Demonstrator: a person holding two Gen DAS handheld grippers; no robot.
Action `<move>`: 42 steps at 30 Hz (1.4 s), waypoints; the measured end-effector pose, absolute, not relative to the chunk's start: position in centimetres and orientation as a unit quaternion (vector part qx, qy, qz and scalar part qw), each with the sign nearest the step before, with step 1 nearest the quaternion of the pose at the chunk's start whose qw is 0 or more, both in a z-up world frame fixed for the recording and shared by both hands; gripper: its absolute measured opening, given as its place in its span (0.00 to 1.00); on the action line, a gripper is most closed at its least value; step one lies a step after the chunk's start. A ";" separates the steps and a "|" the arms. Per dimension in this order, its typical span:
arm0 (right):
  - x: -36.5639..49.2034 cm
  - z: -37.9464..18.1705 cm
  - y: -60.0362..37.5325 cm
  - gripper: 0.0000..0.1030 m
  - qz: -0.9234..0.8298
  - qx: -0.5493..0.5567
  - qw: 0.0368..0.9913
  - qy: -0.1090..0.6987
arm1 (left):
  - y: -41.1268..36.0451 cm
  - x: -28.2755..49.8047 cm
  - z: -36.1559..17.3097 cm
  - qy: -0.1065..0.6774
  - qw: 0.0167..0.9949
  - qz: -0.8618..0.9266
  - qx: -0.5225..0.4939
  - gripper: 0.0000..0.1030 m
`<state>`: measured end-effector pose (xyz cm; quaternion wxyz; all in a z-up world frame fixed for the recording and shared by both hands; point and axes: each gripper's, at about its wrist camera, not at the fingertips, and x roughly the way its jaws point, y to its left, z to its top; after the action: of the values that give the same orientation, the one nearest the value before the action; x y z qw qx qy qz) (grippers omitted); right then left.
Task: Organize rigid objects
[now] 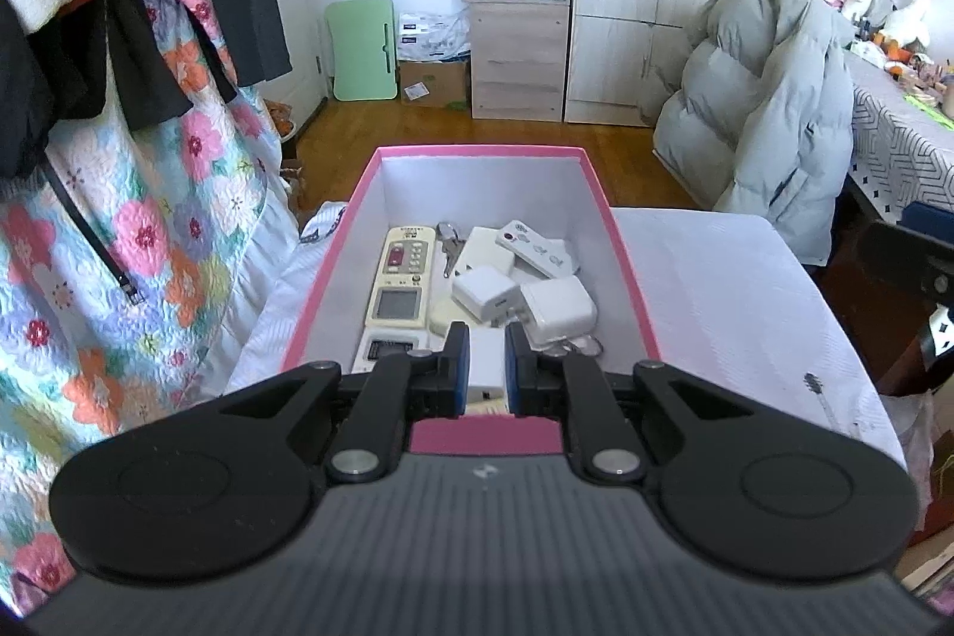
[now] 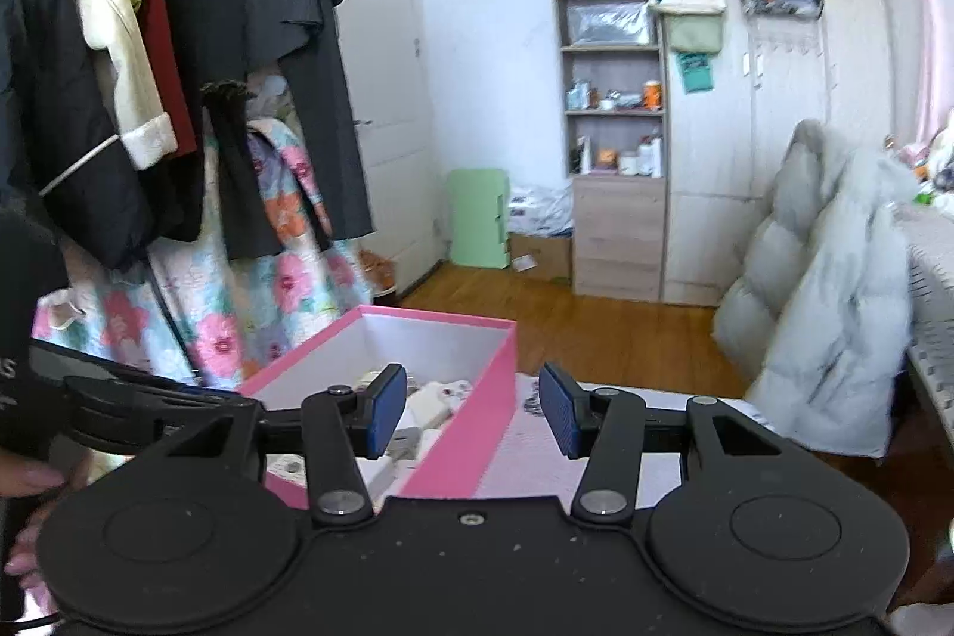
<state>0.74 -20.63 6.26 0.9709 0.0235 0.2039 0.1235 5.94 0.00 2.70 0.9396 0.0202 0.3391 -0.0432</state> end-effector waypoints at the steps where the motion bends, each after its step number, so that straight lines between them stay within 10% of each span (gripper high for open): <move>1: 0.3 6.1 -20.7 0.53 0.120 0.023 0.972 0.202 | 0.0 5.6 2.7 0.338 0.940 -0.043 0.021 0.12; 15: -3.1 5.1 -21.0 0.65 0.085 0.027 0.972 0.217 | -0.9 1.6 1.6 0.336 0.941 -0.032 0.036 0.32; 22: -3.6 4.9 -21.0 0.98 0.075 0.023 0.972 0.223 | -0.8 1.0 2.0 0.326 0.944 -0.015 0.042 0.59; 36: -3.8 4.5 -21.2 1.00 0.047 0.029 0.970 0.237 | -0.4 0.6 1.8 0.313 0.948 0.008 0.058 0.98; 42: -3.9 4.3 -21.3 1.00 0.040 0.031 0.968 0.245 | -0.5 0.7 1.6 0.331 0.941 0.009 0.062 1.00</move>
<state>-3.87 -21.27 4.30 0.9682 0.0308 0.2453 0.0396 0.73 -0.53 1.56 0.9415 0.0618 0.3313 0.0090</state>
